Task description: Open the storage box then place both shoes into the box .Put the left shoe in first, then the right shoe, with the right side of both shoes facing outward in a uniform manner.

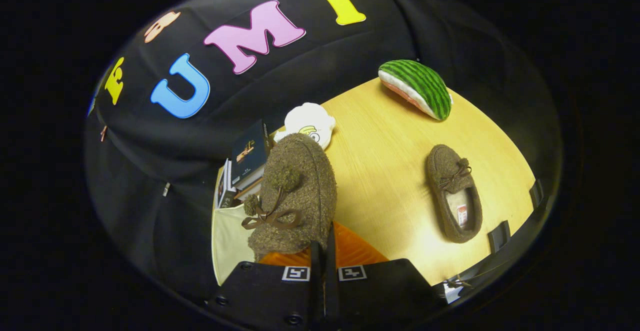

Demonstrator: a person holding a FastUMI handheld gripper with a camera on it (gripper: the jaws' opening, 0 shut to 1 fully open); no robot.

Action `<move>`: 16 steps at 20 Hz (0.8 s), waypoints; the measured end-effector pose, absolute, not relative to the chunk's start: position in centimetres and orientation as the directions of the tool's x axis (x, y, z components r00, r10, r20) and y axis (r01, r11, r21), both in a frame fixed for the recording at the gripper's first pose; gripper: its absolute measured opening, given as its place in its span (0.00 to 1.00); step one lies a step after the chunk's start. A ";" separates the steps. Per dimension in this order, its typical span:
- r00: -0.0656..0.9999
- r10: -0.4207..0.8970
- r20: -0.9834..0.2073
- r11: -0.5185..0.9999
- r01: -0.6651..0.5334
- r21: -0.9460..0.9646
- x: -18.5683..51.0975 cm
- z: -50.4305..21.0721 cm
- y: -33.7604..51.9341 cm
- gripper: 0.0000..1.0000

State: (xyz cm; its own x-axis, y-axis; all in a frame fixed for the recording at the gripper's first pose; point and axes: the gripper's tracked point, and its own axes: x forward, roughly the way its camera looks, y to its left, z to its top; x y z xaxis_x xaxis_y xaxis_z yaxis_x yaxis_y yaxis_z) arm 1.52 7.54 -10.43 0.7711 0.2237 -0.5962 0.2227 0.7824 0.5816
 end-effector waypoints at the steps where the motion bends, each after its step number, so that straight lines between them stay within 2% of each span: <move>1: 0.774 0.235 -0.588 0.769 0.222 0.599 1.3 -9.8 8.1 0.06; 5: 0.768 0.265 -0.582 0.758 0.207 0.618 1.0 -8.3 11.4 0.06; 10: 0.745 0.397 -0.536 0.736 0.091 0.671 2.1 -6.1 19.1 0.06; 16: 0.686 0.466 -0.559 0.738 0.047 0.673 2.6 -8.3 27.4 0.06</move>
